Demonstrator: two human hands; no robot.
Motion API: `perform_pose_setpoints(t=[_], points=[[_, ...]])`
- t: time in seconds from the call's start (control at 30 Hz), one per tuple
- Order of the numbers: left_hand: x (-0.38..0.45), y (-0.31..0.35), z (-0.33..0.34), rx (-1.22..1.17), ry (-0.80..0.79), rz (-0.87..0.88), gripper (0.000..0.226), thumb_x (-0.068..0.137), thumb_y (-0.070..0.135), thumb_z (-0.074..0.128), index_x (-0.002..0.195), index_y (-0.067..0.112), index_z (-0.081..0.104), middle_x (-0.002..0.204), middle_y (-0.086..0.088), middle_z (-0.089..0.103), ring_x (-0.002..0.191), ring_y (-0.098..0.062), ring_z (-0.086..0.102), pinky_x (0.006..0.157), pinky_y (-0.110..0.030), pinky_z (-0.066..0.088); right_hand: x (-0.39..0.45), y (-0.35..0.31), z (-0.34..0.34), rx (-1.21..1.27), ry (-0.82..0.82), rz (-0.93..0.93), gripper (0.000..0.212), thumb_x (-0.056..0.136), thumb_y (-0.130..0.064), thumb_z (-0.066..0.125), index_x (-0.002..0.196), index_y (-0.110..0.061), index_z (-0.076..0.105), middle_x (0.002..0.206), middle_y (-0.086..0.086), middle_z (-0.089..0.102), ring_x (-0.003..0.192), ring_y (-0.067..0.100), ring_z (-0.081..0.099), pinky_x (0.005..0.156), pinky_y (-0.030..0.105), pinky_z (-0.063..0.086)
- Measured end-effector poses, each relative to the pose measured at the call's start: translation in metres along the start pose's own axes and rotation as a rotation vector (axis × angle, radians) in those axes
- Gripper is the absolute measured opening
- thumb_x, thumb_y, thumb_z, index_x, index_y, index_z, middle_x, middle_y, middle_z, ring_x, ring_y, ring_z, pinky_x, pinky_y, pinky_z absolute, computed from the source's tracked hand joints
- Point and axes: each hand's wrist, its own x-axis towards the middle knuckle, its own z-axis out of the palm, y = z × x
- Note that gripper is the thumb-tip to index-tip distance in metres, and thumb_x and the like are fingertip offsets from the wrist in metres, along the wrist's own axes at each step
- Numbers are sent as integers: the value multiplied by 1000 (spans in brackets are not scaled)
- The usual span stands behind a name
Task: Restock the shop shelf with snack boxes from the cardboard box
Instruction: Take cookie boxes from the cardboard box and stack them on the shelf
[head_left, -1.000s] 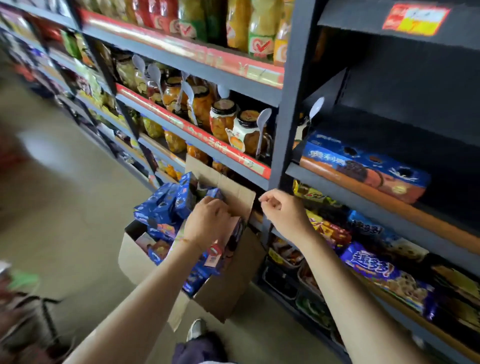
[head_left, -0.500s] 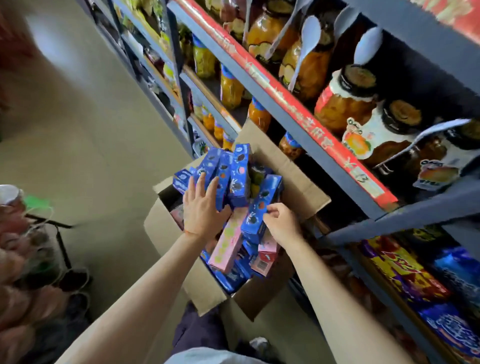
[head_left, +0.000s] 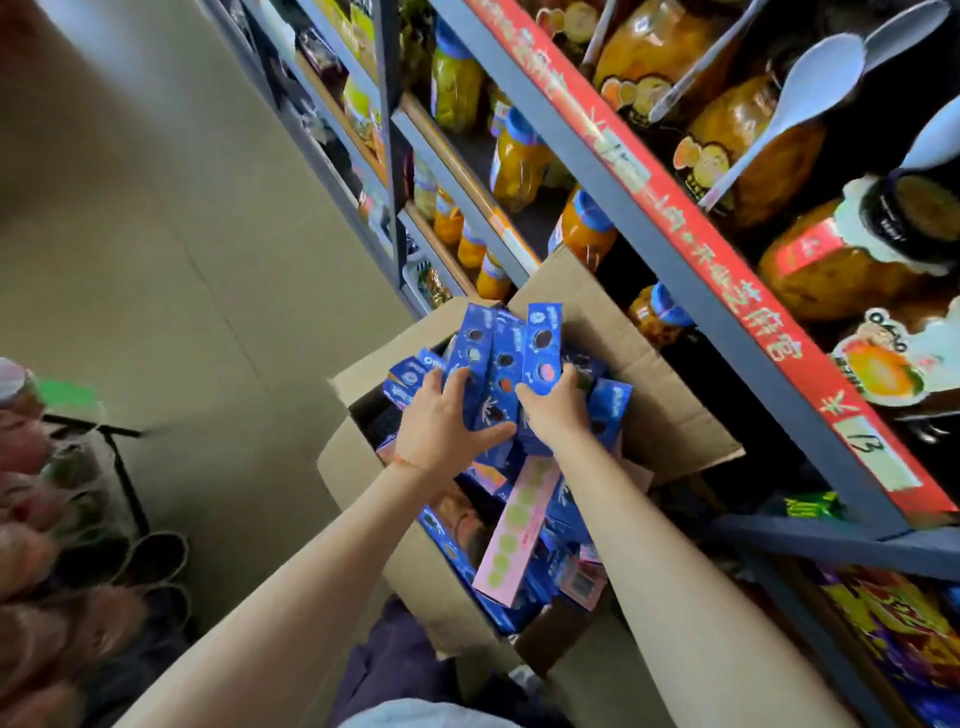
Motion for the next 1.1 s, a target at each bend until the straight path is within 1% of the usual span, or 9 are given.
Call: perform_pose_setpoints(t=[0.13,0.27,0.4,0.53,0.63,0.77,0.9,0.97,1.1], points=[[-1,2,-1,-4,-12,0,92,75,66,71,145,16,40,135,-8,45,116,-26,52,92,-39,50,5,2,-4,100,-5,60,57,88,-28,72,130,-7,40,130,13,57,111,30,60,78,33,46],[-2,3,-5,22,-25,-10,92,75,68,69,146,18,38,138,-7,44,117,-26,52,91,-40,51,7,4,-15,166,51,64,60,82,-25,78,128,-9,44,129,11,56,112,30,60,87,40,53],[0,5,-8,62,-43,-19,88,77,72,66,144,21,39,138,-7,43,117,-26,52,92,-40,50,0,13,-36,463,43,55,56,77,-25,83,121,-12,51,117,5,65,98,24,69,78,39,59],[3,11,-14,67,-46,-61,84,81,70,61,146,21,39,149,-12,35,132,-31,42,103,-43,43,-26,21,-64,843,-112,97,41,85,-23,76,123,-16,61,108,14,73,89,30,74,71,45,61],[-1,25,-24,21,19,-61,78,87,64,60,148,19,38,156,-12,28,141,-32,31,113,-45,32,-47,25,-83,1047,-274,95,25,95,-23,60,117,-13,68,105,12,74,88,24,74,66,34,59],[-12,71,-42,-456,0,-48,61,90,54,63,138,20,50,135,1,50,121,-16,51,98,-43,50,-80,37,-107,1262,-444,56,29,82,-31,62,92,-11,81,97,10,76,86,22,74,73,30,60],[-46,141,-57,-1047,-348,-27,50,85,49,71,121,15,61,95,7,73,85,-10,68,84,-32,55,-109,61,-142,1243,-513,-106,87,62,-38,92,133,-1,58,135,21,57,127,36,52,115,51,34],[-70,173,-54,-1094,-336,91,25,93,32,66,104,11,66,85,6,73,78,-10,67,75,-28,53,-128,72,-167,1151,-477,-194,74,65,-47,88,125,-9,67,128,15,65,121,32,60,107,48,45],[-115,229,-39,-1114,-301,231,39,85,24,68,116,0,67,106,-14,73,91,-21,69,79,-29,54,-166,103,-223,1079,-491,-342,65,62,-55,85,115,-18,75,122,11,70,112,25,67,97,39,53]])
